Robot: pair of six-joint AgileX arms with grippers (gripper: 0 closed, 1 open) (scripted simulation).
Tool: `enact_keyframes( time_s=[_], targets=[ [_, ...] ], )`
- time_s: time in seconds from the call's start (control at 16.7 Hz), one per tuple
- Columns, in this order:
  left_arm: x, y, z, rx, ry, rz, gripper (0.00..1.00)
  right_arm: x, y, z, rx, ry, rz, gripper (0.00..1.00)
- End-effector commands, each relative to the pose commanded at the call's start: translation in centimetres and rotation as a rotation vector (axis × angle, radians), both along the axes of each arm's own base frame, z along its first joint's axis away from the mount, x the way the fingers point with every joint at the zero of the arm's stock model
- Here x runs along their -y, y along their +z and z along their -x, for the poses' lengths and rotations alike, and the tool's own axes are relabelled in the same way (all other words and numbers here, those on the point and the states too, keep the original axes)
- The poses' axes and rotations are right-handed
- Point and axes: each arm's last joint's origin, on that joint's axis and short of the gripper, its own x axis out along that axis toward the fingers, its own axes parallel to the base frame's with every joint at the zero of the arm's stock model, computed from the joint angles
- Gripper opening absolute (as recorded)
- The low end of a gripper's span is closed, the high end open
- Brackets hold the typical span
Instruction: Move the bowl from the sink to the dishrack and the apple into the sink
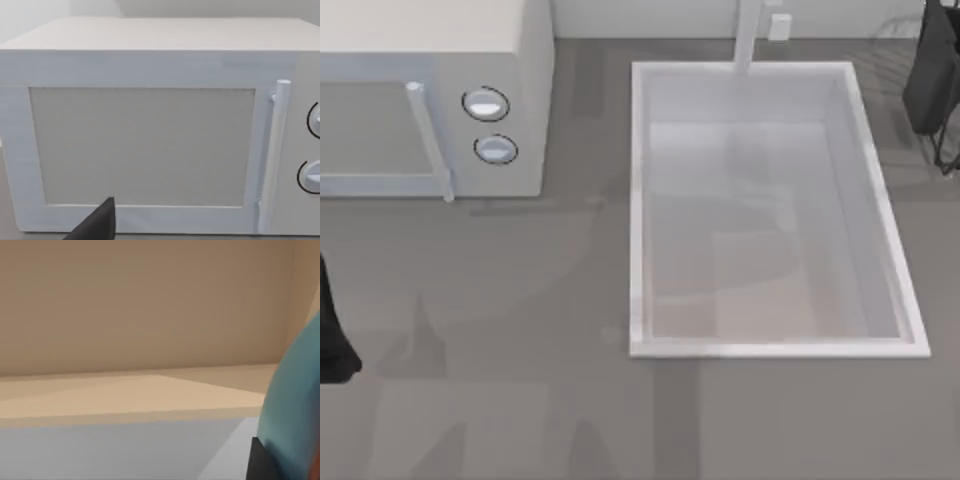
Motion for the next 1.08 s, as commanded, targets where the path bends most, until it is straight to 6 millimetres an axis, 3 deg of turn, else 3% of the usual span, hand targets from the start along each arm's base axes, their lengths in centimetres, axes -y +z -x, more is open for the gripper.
enact_keyframes(
  time_s=[0.12,0.36,0.6,0.78,1.08],
  targets=[
    [0.0,0.0,0.0,0.000,0.000,0.000,1.00,0.5,0.2,1.0,0.033,-0.008,0.049,0.00],
    [0.0,0.0,0.0,0.000,0.000,0.000,1.00,0.6,0.3,1.1,0.036,-0.008,0.054,0.00],
    [0.0,0.0,0.0,0.000,0.000,0.000,1.00,0.8,-0.7,-0.1,0.027,-0.003,0.049,0.00],
    [0.0,0.0,0.0,0.000,0.000,0.000,1.00,1.4,-3.7,-2.8,0.022,0.001,0.049,0.00],
    [0.0,0.0,0.0,0.000,0.000,0.000,1.00,1.9,-11.5,-7.3,0.043,-0.005,0.058,0.00]
  ],
)
